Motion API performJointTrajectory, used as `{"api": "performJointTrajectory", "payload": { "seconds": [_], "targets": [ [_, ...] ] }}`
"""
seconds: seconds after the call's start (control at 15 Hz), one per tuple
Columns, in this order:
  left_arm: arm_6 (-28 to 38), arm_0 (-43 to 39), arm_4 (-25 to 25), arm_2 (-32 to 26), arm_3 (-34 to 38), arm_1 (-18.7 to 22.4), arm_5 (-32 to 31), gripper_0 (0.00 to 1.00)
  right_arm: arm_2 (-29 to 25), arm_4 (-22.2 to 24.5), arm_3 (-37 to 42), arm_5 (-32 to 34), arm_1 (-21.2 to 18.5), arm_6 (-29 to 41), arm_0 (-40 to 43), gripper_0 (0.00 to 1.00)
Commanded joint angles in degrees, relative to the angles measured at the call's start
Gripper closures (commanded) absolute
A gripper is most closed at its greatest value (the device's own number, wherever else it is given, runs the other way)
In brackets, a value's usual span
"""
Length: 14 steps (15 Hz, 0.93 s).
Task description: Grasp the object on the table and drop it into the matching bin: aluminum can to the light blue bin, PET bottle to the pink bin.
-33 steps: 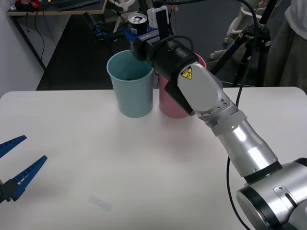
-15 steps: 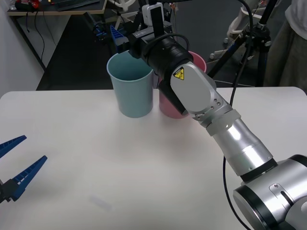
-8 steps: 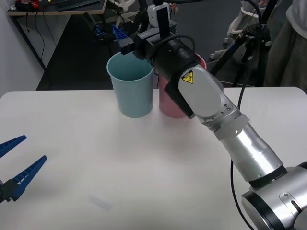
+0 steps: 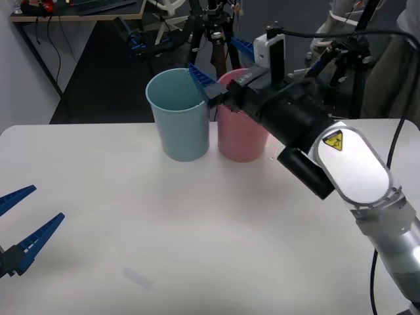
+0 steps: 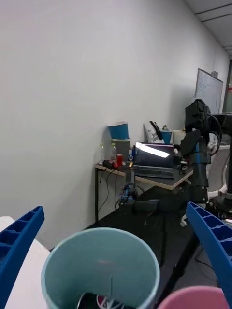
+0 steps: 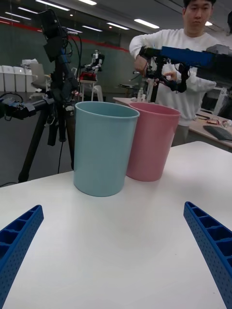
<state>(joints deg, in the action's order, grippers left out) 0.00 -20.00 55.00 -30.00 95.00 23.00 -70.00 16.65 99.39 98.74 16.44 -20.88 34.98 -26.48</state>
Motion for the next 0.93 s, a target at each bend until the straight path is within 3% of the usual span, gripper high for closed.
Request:
{"api": "performJointTrajectory", "payload": {
  "seconds": [0.07, 0.2, 0.4, 0.67, 0.93],
  "targets": [
    [0.0, 0.0, 0.0, 0.0, 0.0, 0.0, 0.0, 0.0, -0.7, -9.3, 6.1, 0.1, -6.9, -6.2, 6.4, 0.0],
    [0.0, 0.0, 0.0, 0.0, 0.0, 0.0, 0.0, 0.0, -2.7, -16.1, 9.1, 1.7, -10.5, -11.1, 11.1, 0.0],
    [0.0, 0.0, 0.0, 0.0, 0.0, 0.0, 0.0, 0.0, -12.0, -23.6, 10.0, 12.7, -10.2, -19.6, 17.8, 0.0],
    [0.0, 0.0, 0.0, 0.0, 0.0, 0.0, 0.0, 0.0, -22.6, -27.4, 10.0, 24.5, -9.9, -23.3, 26.4, 0.0],
    [0.0, 0.0, 0.0, 0.0, 0.0, 0.0, 0.0, 0.0, -34.1, -27.8, 10.0, 35.2, -7.9, -23.7, 34.5, 0.0]
  ]
}}
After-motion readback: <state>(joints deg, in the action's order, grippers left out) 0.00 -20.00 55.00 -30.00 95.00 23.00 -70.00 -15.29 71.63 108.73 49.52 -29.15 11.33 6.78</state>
